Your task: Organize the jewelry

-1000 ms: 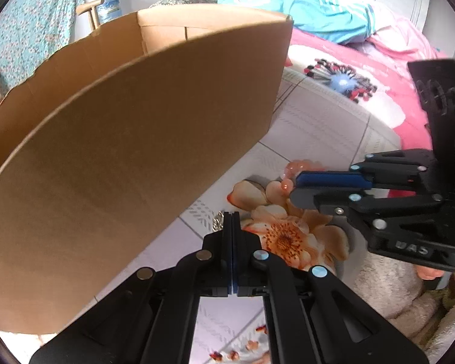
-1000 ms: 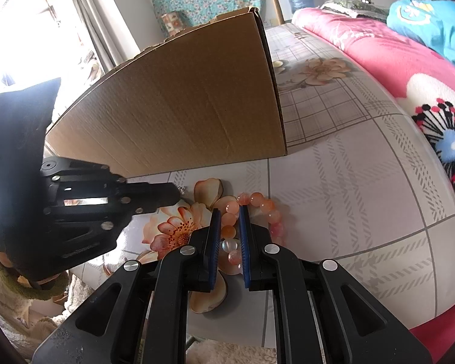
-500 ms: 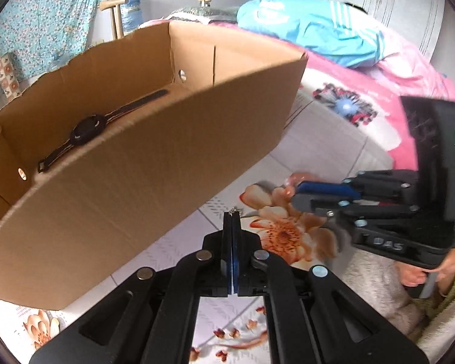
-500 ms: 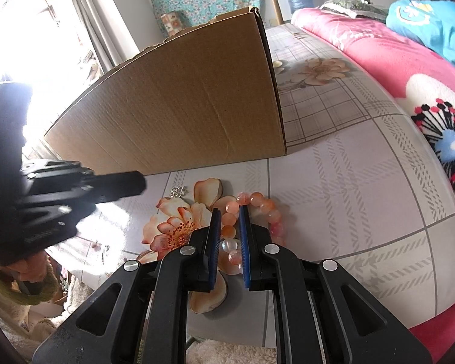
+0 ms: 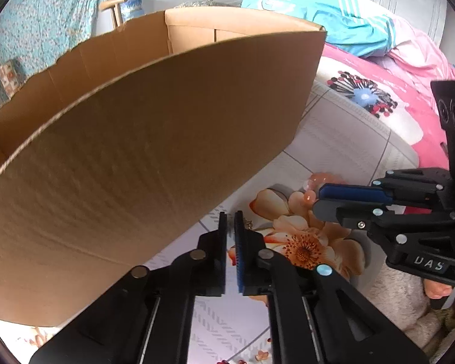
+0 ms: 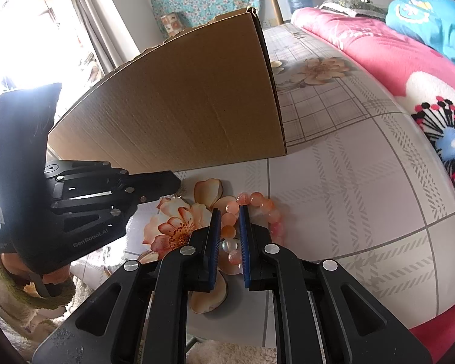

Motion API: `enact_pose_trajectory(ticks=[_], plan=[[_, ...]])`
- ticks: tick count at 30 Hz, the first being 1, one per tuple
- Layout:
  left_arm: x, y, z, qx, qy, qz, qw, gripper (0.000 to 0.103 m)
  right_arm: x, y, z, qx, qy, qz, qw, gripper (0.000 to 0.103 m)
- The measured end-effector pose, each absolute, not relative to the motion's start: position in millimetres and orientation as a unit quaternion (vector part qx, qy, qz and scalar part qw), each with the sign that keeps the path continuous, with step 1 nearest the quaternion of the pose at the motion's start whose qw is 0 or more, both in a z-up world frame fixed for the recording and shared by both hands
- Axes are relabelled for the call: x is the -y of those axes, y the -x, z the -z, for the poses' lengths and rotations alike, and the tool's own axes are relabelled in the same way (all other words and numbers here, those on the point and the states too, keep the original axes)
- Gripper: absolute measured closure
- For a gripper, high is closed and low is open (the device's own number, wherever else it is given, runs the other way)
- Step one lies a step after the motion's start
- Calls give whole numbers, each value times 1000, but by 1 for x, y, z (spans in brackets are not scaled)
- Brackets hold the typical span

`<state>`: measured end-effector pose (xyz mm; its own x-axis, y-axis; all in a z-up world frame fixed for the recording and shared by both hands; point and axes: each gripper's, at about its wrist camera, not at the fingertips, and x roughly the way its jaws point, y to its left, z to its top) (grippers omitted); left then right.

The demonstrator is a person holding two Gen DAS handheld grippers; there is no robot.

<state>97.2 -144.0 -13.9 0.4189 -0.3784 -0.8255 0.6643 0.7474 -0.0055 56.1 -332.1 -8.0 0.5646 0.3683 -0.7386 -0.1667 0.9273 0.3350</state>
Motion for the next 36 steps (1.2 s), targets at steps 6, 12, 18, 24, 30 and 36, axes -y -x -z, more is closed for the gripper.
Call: enact_pose_trajectory(ticks=[6,12,18,24,30,36], plan=[[149,-86,13,-429,-196,322,821,95,336,-54,10,-440,-114,-153,877,92],[153,-76,14,-432,-215,330,811,89,336,-54,10,-440,-113,-152,878,92],[140,-63,13,-440,-213,330,808,55,337,-54,10,-440,-113,-152,878,92],[122,-59,14,-464,-189,332,799,51,337,-54,9,-440,-111,-151,878,92],[105,-54,14,-465,-200,310,805,42,337,-54,9,-440,-111,-151,878,92],[71,-75,15,-476,-154,240,832,42,338,-54,10,-440,-110,-151,879,92]])
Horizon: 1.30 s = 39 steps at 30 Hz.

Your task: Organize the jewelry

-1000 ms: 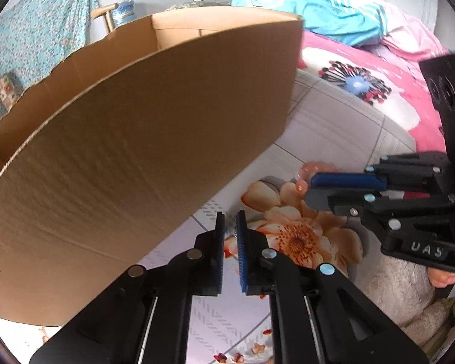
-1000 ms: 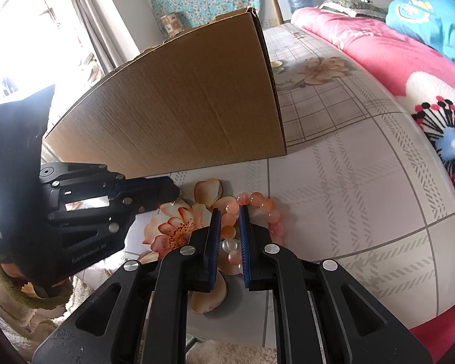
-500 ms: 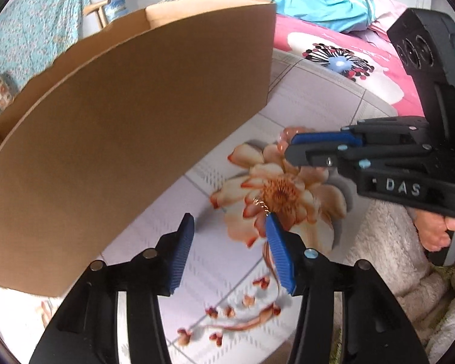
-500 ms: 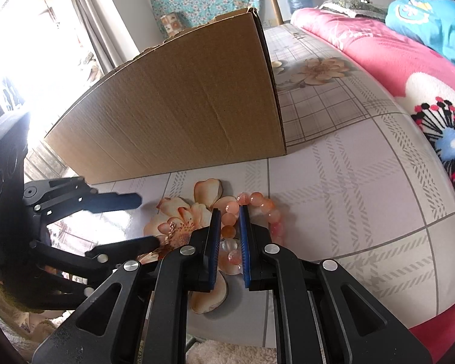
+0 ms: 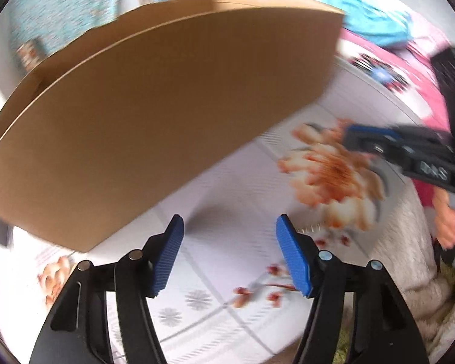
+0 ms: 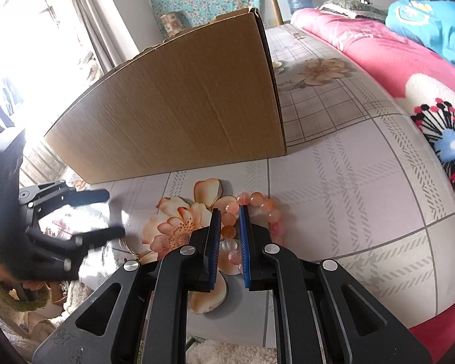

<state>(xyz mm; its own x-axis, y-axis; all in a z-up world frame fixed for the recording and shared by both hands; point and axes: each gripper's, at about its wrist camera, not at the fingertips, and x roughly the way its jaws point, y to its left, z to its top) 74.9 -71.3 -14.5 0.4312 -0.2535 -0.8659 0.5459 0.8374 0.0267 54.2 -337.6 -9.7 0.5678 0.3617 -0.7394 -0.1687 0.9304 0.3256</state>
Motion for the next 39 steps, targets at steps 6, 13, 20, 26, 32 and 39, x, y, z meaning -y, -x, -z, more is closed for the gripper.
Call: enact_pose_trajectory(ticks=[6,13,20,26,32,39], plan=[[50,-84,8,-466,-106,194,857,42,337,-53,9,-440,-108,-150,879,92],[41,-75,-4,-447,-83,194,869,42,338,-53,8,-439,-108,-151,879,92],[70,-54,-1,-448,-133,261,844,62,337,-53,8,-439,-109,-151,879,92],[79,-56,10,-467,-147,273,828,78,336,-51,7,-439,-109,-151,879,92],[86,-58,12,-470,-153,283,822,78,337,-51,7,-438,-110,-151,879,92],[104,-52,14,-456,-183,305,816,94,338,-49,6,-438,-111,-151,879,92]])
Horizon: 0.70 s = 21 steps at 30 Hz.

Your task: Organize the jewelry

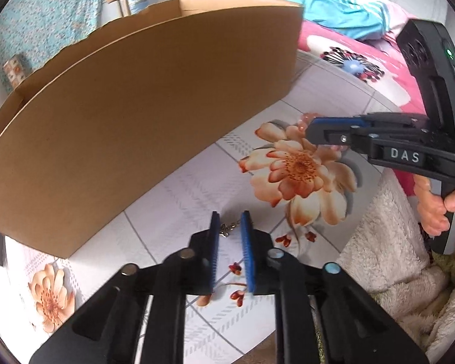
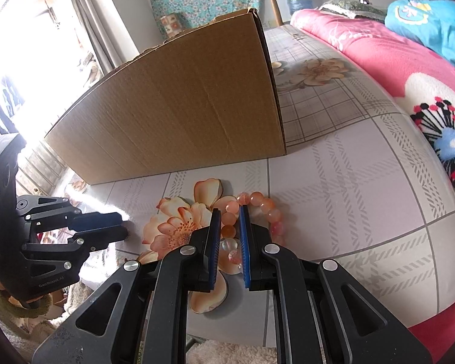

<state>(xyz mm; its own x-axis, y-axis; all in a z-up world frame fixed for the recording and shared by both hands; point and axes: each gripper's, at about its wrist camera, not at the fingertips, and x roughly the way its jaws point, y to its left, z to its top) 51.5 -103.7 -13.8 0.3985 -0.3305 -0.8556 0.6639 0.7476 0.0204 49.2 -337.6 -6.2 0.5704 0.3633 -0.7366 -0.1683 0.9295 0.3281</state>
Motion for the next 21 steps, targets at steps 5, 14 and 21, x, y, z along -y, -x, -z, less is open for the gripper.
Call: enact_pose_trajectory(ticks=[5,14,21], plan=[[111,-49,15,-445,-196,308,818,101,338,-49,6,-438,-111,-151,879,92],[93,-51,-3,-441,-133,324,826,102,338,-49,6,-438,-111,-151,879,92],[73,-51,-38,-414,-77,326,846,102,340,-50,6,-441,-113,-153,877,92]])
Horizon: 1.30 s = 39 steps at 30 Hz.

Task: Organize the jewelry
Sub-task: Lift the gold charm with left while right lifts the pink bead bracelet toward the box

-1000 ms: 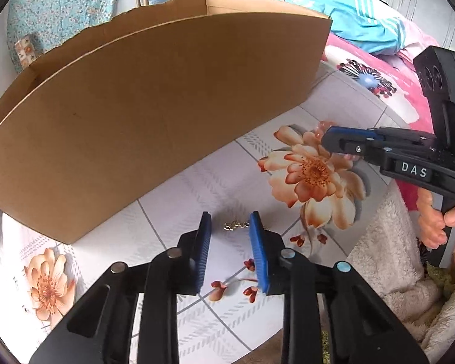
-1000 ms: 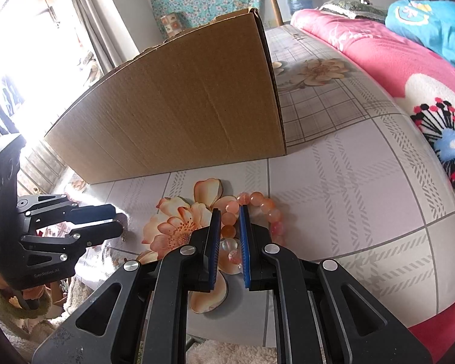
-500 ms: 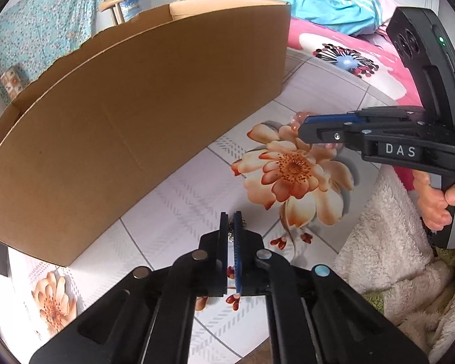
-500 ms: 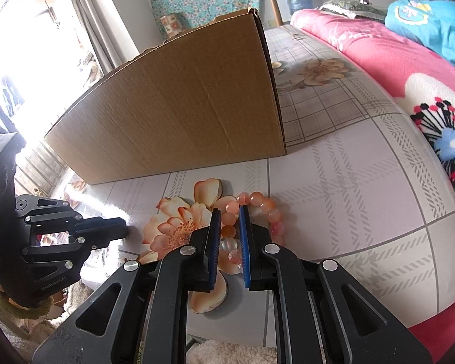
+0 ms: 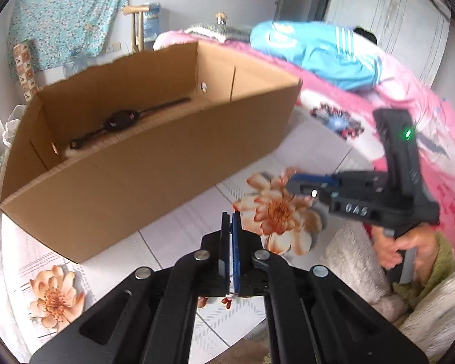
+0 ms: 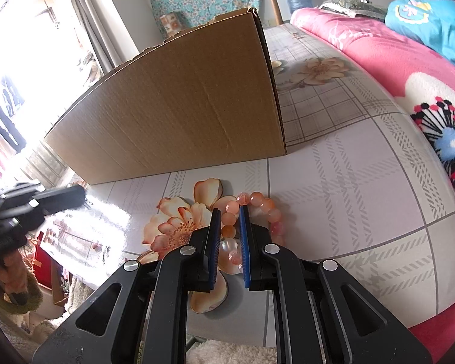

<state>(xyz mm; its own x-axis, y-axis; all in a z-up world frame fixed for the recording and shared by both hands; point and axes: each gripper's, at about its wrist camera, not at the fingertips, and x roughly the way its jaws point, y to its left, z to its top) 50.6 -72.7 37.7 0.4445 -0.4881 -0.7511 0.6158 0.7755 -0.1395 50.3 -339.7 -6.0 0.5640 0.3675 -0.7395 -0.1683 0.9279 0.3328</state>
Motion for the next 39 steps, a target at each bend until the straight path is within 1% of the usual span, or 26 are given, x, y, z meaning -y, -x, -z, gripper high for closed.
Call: enact_pose_trajectory(ticks=[7,15,16,18,20,25,31,34,39], plan=[[63,-45,-49,-391,-66,319,861,102,334,-53,3,-449,-96,-159,874,86],[43,-41,-55,-369,-33,314,874,102,310,-57,-5,-466,-28,-125,875,86],[40,-40,-58,-364,-32,314,876,102,306,-57,-6,-467,-18,-121,876,86],[35,-37,-67,-351,-30,313,882,102,299,-57,-7,-467,14,-100,878,95],[31,-36,-75,-340,-28,312,887,102,297,-58,-7,-468,21,-91,879,96],[19,-41,-105,-311,-22,312,898,102,334,-67,-12,-471,-101,-112,869,96],[12,-77,-134,-317,-14,318,894,102,395,-70,-37,-421,-241,-146,862,96],[14,-109,-142,-344,-6,328,880,102,417,-72,-54,-386,-291,-169,859,96],[29,-164,-131,-417,-11,335,845,102,421,-82,-90,-339,-289,-191,875,96]])
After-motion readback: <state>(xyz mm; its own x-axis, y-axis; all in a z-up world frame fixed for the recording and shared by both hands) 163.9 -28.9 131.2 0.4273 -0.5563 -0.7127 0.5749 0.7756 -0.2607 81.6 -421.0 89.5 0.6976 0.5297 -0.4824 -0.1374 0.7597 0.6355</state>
